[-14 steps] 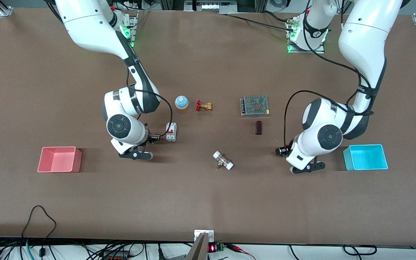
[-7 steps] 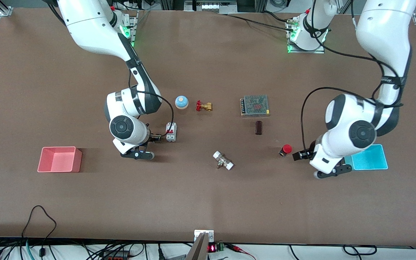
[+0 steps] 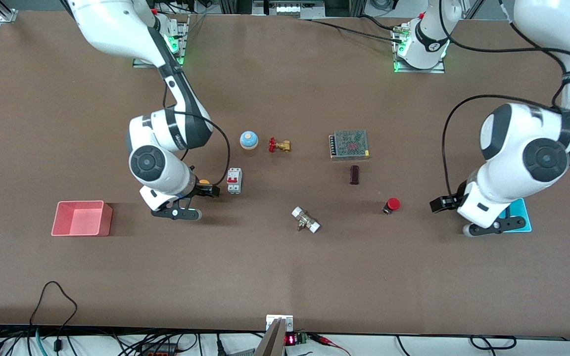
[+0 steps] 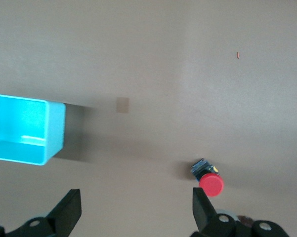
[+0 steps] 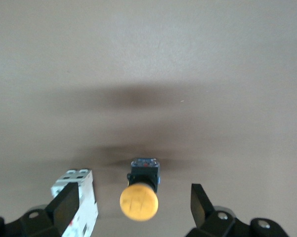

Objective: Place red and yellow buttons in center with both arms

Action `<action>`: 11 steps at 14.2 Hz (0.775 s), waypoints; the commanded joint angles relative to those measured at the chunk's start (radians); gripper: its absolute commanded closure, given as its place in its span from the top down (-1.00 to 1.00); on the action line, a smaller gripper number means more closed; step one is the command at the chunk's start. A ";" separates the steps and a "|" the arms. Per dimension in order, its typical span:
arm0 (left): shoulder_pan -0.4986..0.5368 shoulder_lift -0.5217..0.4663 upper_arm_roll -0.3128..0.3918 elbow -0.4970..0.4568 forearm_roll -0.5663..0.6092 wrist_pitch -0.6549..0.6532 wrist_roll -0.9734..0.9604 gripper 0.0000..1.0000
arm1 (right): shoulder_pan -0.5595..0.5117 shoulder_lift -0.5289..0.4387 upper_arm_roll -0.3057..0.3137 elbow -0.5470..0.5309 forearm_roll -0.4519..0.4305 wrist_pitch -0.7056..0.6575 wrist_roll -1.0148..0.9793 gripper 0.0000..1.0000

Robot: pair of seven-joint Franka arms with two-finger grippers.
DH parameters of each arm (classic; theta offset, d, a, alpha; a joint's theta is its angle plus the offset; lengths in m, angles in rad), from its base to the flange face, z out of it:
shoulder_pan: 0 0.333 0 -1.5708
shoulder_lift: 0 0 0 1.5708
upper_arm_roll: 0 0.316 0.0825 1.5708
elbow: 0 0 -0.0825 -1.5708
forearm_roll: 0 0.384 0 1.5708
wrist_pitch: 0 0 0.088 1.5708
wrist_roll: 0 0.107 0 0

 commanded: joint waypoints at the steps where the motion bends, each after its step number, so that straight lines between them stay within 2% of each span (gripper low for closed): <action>1: 0.033 -0.084 -0.001 -0.027 0.014 -0.058 0.088 1.00 | -0.003 -0.108 -0.028 0.013 -0.001 -0.117 -0.014 1.00; 5: 0.068 -0.155 -0.006 -0.030 0.010 -0.120 0.152 1.00 | -0.003 -0.193 -0.081 0.050 -0.004 -0.228 -0.014 1.00; 9: 0.091 -0.207 -0.010 -0.028 -0.002 -0.166 0.194 1.00 | -0.001 -0.263 -0.192 0.066 -0.002 -0.272 -0.069 1.00; 10: 0.094 -0.219 -0.009 -0.028 -0.002 -0.178 0.214 1.00 | -0.032 -0.282 -0.204 0.071 -0.004 -0.277 -0.129 1.00; 11: 0.105 -0.232 -0.010 -0.030 -0.009 -0.192 0.228 1.00 | -0.087 -0.295 -0.189 0.076 -0.002 -0.291 -0.188 1.00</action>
